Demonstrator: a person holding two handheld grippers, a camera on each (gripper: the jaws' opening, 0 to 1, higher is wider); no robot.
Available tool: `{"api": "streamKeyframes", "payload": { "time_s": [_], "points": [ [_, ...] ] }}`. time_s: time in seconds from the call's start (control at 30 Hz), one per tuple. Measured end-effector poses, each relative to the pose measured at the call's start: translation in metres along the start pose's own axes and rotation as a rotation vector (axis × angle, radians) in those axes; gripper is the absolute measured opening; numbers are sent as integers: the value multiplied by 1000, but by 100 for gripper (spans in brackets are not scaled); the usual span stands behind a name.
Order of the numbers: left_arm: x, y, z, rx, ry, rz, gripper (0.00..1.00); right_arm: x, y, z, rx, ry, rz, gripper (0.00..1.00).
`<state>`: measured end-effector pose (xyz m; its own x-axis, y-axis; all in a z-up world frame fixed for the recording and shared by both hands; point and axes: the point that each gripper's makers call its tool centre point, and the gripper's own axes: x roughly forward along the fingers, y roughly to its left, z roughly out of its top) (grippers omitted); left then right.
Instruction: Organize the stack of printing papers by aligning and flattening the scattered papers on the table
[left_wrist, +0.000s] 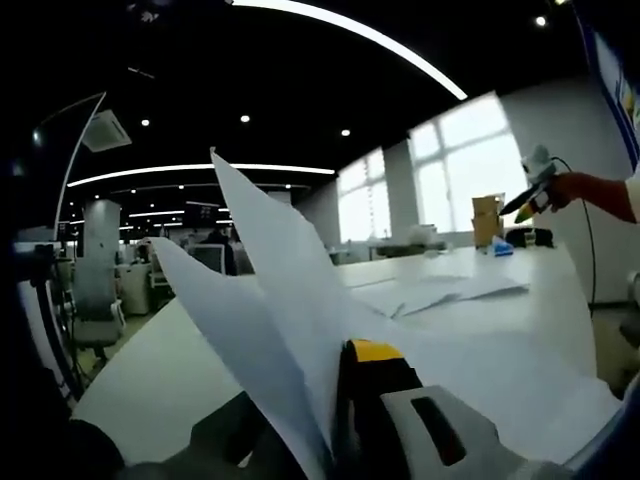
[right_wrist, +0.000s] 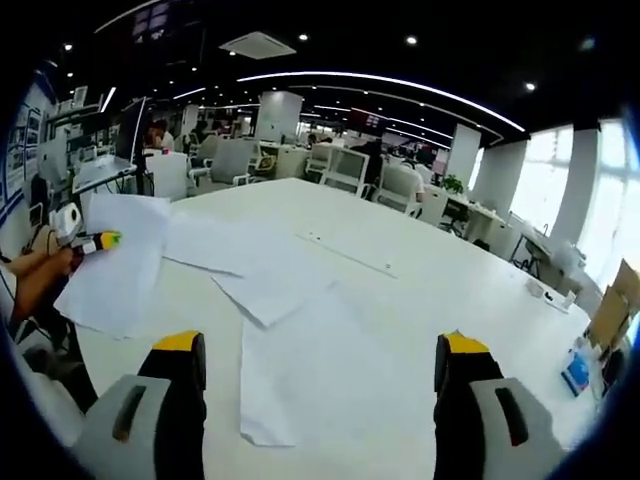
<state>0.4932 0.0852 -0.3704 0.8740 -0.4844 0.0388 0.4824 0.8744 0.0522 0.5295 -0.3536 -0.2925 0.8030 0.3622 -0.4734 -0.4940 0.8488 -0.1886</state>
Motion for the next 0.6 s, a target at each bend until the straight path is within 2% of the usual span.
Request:
{"api": "streamKeyframes", "payload": {
  "time_s": [0.6],
  "points": [
    [-1,0,1,1,-4,2,8,10,-6,9,-13,8,2,89]
  ]
}}
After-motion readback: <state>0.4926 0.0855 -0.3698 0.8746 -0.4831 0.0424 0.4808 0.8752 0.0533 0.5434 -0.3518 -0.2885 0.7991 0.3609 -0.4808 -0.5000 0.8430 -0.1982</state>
